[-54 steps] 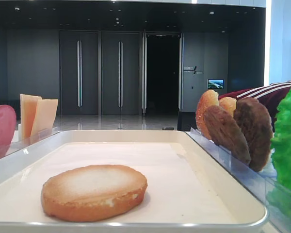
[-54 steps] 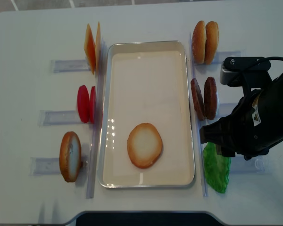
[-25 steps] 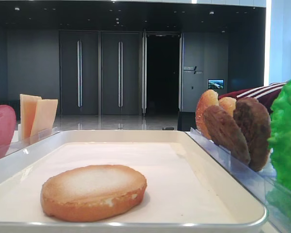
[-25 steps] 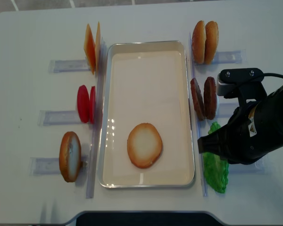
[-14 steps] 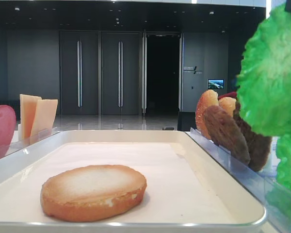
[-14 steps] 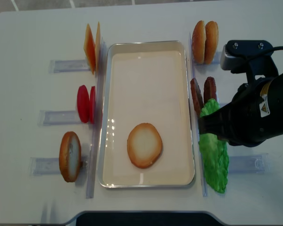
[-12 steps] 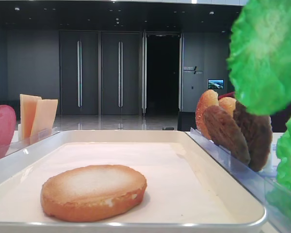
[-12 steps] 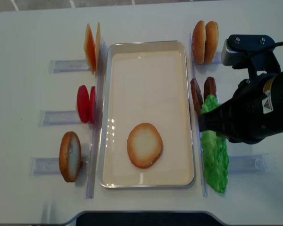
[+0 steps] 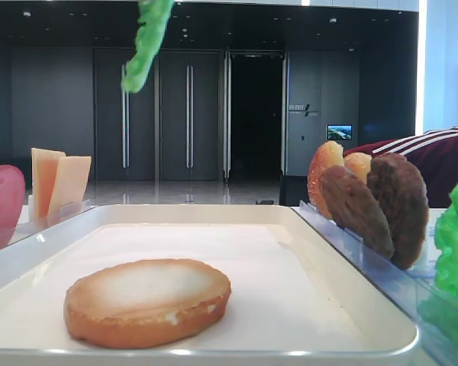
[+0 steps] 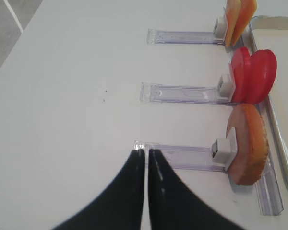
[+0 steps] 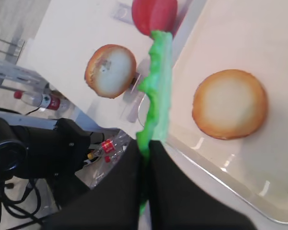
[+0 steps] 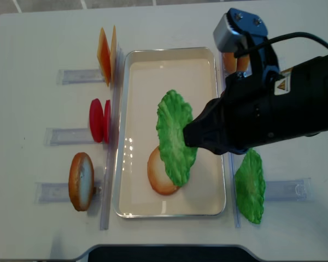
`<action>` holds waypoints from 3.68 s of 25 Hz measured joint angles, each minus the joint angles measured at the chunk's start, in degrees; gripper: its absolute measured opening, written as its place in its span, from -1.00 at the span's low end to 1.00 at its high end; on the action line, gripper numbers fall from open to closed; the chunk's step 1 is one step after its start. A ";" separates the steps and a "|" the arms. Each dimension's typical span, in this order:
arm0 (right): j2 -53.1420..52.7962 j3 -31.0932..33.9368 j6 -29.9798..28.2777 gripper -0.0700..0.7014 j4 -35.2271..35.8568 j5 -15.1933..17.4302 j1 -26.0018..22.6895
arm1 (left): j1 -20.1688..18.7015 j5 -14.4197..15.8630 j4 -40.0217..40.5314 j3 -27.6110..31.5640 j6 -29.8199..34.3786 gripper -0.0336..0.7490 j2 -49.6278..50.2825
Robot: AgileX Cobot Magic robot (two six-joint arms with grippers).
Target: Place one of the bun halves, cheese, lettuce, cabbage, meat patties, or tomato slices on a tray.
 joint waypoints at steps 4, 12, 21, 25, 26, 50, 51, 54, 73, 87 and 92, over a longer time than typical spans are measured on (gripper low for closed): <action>7.64 0.00 -12.62 -0.74 12.05 0.00 0.00 | 0.00 0.00 0.00 0.00 0.00 -0.91 0.00; 21.00 0.00 -29.97 -0.74 26.74 -0.62 -0.07 | 0.00 0.00 0.00 0.00 0.00 -0.91 0.00; 27.10 -0.01 -37.10 -0.74 29.27 -0.46 -3.27 | 0.00 0.00 0.00 0.00 0.00 -0.91 0.00; 27.20 -0.01 -38.37 -0.74 29.32 -0.56 -4.67 | 0.00 0.00 0.00 0.00 0.00 -0.91 0.00; 27.20 -0.01 -38.51 -0.74 29.25 -0.60 -4.82 | 0.00 0.00 0.00 0.00 0.00 -0.91 0.00; 21.70 -0.01 -25.90 0.50 8.77 -3.03 -4.98 | 0.00 0.00 0.00 0.00 0.00 -0.92 0.00; 20.54 -0.01 -24.70 0.51 7.00 -3.03 -4.98 | 0.00 0.00 0.00 0.00 0.00 -0.92 0.00; 16.00 -0.01 -19.97 0.52 0.88 -2.97 -4.98 | 0.00 0.00 0.00 0.00 0.00 -0.92 0.00; 0.56 -0.01 14.77 0.53 -41.09 22.42 -25.78 | 0.00 0.00 0.00 0.00 -0.03 -0.92 0.00; -6.34 4.26 14.95 0.53 -43.47 26.59 -40.78 | 0.00 0.00 0.04 0.00 -0.25 -0.92 0.00; -19.15 11.18 15.00 0.53 -43.47 26.71 -40.13 | 0.00 0.00 0.04 0.00 -0.31 -0.92 0.00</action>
